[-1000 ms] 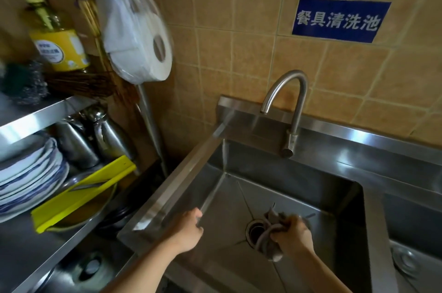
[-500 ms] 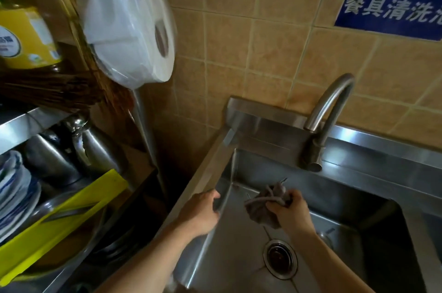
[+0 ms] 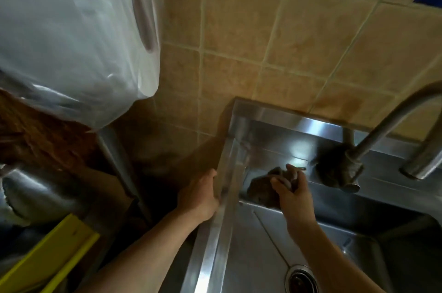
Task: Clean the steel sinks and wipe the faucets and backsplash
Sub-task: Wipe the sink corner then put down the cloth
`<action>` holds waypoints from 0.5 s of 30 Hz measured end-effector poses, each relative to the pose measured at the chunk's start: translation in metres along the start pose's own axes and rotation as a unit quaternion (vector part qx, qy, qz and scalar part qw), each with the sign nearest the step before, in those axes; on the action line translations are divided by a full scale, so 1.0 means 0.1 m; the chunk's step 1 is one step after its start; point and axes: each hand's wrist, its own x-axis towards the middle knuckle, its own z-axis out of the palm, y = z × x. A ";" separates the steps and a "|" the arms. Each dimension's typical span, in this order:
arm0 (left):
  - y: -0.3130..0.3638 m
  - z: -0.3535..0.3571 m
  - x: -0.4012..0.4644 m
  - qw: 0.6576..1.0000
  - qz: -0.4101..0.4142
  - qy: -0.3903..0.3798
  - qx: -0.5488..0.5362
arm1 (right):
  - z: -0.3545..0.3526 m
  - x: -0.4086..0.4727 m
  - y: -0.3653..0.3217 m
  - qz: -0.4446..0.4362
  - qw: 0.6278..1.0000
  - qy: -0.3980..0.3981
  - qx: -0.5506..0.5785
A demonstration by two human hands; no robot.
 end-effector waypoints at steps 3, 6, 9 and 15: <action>-0.04 0.03 0.19 1.000 -0.012 -0.003 0.014 | 0.29 0.33 -0.18 -0.060 0.998 0.007 0.017; -0.10 0.10 0.35 0.999 -0.027 -0.014 0.031 | 0.59 0.67 -0.24 -0.091 0.995 0.007 0.042; -0.13 0.14 0.44 0.999 -0.037 -0.033 0.023 | 0.83 0.93 -0.05 -0.048 0.998 -0.040 -0.015; -0.15 0.12 0.55 0.996 -0.049 -0.041 0.057 | 1.06 1.08 0.28 -0.124 0.925 -0.035 -0.358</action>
